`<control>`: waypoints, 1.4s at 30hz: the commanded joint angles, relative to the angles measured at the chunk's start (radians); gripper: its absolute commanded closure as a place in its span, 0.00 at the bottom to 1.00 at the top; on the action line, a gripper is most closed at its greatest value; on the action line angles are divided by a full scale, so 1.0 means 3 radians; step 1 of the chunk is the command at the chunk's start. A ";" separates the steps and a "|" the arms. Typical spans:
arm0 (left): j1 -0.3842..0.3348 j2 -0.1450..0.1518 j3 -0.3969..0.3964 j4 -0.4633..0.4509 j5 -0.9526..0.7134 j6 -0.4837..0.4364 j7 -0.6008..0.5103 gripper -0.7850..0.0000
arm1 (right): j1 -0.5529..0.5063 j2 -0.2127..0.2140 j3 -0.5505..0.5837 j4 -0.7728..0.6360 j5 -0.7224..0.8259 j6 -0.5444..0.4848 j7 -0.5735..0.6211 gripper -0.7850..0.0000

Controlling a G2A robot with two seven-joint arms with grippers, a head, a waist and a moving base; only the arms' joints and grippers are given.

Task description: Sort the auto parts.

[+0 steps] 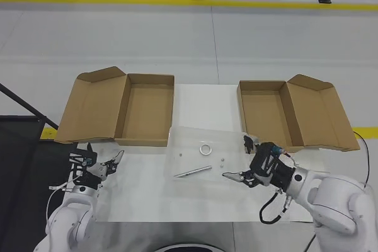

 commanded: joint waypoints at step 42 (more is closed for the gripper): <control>0.0001 -0.0001 -0.0001 0.0001 -0.0004 0.0003 0.0005 0.00 | 0.1361 -0.0175 -0.1686 0.1114 -0.0865 0.0968 0.1432 0.71</control>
